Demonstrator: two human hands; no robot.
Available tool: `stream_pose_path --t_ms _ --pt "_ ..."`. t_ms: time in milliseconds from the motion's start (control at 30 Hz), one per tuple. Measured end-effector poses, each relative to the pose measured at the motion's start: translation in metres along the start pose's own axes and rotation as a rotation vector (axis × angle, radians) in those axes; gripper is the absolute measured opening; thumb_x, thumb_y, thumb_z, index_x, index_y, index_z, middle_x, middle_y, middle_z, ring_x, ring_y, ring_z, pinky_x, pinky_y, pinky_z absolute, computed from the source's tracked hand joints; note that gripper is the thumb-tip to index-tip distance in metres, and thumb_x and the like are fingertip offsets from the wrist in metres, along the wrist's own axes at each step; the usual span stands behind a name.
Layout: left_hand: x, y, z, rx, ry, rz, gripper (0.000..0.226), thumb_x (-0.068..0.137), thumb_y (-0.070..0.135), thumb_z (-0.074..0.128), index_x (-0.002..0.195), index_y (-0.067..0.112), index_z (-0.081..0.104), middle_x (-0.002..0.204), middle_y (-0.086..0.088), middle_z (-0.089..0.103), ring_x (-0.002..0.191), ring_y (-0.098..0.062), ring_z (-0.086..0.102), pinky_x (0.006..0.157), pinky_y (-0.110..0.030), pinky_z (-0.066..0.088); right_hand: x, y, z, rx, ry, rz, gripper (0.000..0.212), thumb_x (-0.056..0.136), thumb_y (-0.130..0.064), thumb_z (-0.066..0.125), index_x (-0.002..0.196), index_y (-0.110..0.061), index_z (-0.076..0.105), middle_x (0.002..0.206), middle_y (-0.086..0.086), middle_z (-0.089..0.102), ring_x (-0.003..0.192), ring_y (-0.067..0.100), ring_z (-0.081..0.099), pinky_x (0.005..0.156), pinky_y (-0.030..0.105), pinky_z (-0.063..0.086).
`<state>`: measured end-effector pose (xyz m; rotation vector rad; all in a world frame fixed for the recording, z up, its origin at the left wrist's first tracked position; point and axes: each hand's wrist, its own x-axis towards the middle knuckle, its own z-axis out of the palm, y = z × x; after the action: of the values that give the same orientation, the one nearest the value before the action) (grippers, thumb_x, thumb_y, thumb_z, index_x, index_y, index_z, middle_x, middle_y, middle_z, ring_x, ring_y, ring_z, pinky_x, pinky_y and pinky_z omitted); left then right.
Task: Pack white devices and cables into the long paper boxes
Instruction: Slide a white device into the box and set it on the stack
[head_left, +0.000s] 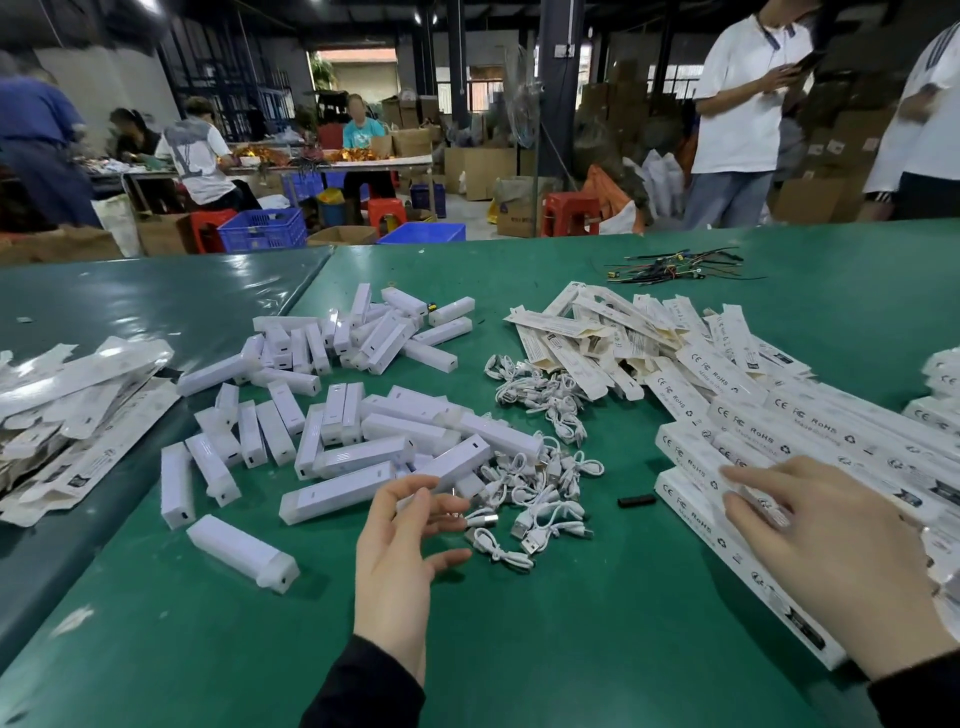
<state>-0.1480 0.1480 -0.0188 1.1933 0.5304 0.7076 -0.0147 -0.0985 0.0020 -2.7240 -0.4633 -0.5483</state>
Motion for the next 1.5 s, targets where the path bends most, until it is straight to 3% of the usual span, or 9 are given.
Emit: stream_pose_path --t_ms 167,433,733,800,900,1067,1333,1433,1500 --pt "0.003 -0.001 -0.005 -0.037 0.117 0.029 0.021 0.098 0.004 0.042 0.087 0.012 0.058 0.066 -0.001 0.067 0.062 -0.014 0.060 0.047 -0.025 0.049 0.001 -0.009 -0.002 -0.025 0.083 -0.043 0.022 0.073 -0.018 0.080 0.095 -0.017 0.077 0.111 0.013 0.064 0.104 0.034 0.056 0.087 0.046 0.035" --pt "0.006 -0.002 -0.007 -0.048 0.231 0.120 0.027 0.096 -0.001 0.040 0.081 0.012 0.057 0.061 0.002 0.063 0.054 -0.009 0.056 0.041 -0.021 0.044 0.015 -0.073 0.025 0.435 -0.182 -0.275 0.021 0.092 -0.022 0.061 0.110 -0.029 0.069 0.109 -0.015 0.054 0.107 0.008 0.052 0.101 0.038 0.038" --pt "0.005 -0.004 -0.005 -0.027 0.235 0.141 0.026 0.097 -0.001 0.040 0.082 0.011 0.056 0.061 0.000 0.061 0.052 -0.010 0.054 0.041 -0.021 0.042 0.096 -0.094 0.077 0.157 -0.269 -0.071 0.037 0.103 -0.041 0.034 0.135 -0.038 0.053 0.163 0.016 -0.002 0.149 0.034 -0.012 0.118 0.053 0.002" --pt "0.004 -0.004 -0.004 -0.019 0.224 0.141 0.025 0.097 -0.001 0.040 0.082 0.010 0.056 0.061 -0.001 0.061 0.052 -0.010 0.053 0.041 -0.021 0.042 0.113 -0.094 0.081 0.119 -0.371 -0.047 0.037 0.104 -0.035 0.033 0.118 -0.024 0.066 0.159 0.017 0.015 0.149 0.037 0.006 0.116 0.054 0.015" --pt "0.005 -0.005 -0.005 -0.018 0.217 0.138 0.025 0.097 -0.002 0.039 0.082 0.009 0.056 0.061 -0.001 0.060 0.052 -0.010 0.053 0.040 -0.021 0.041 0.121 -0.095 0.087 0.155 -0.364 -0.059 0.041 0.102 -0.021 0.035 0.070 -0.009 0.056 0.110 0.019 0.048 0.118 0.037 0.050 0.092 0.040 0.042" --pt "0.004 -0.005 -0.004 -0.011 0.203 0.135 0.023 0.096 -0.003 0.040 0.083 0.008 0.056 0.060 0.000 0.060 0.052 -0.010 0.052 0.040 -0.021 0.040 0.132 -0.089 0.097 0.093 -0.272 -0.041 0.027 0.094 -0.014 0.055 0.121 -0.009 0.056 0.129 0.022 0.046 0.116 0.038 0.049 0.097 0.040 0.043" --pt "0.004 -0.003 -0.005 -0.033 0.175 0.116 0.024 0.096 -0.003 0.040 0.083 0.008 0.057 0.060 -0.001 0.059 0.051 -0.011 0.051 0.041 -0.022 0.041 0.133 -0.085 0.056 0.202 0.232 -0.176 0.026 0.098 -0.013 0.051 0.096 0.000 0.073 0.079 0.013 0.070 0.066 0.024 0.058 0.066 0.030 0.044" --pt "0.004 -0.003 -0.005 -0.095 0.101 0.066 0.020 0.095 0.000 0.048 0.083 0.009 0.062 0.064 -0.005 0.061 0.054 -0.012 0.053 0.042 -0.022 0.042 0.111 -0.084 0.019 0.572 0.355 -0.142 0.017 0.095 -0.013 0.057 0.094 -0.006 0.073 0.070 0.003 0.070 0.059 0.018 0.065 0.062 0.026 0.049" --pt "0.004 -0.004 -0.004 -0.157 -0.002 0.018 0.009 0.090 0.010 0.059 0.090 0.011 0.068 0.076 -0.008 0.069 0.063 -0.015 0.061 0.048 -0.023 0.047 0.084 -0.091 -0.002 1.057 0.191 0.026 0.008 0.092 -0.010 0.063 0.092 -0.010 0.071 0.070 0.002 0.073 0.061 0.016 0.071 0.057 0.023 0.056"
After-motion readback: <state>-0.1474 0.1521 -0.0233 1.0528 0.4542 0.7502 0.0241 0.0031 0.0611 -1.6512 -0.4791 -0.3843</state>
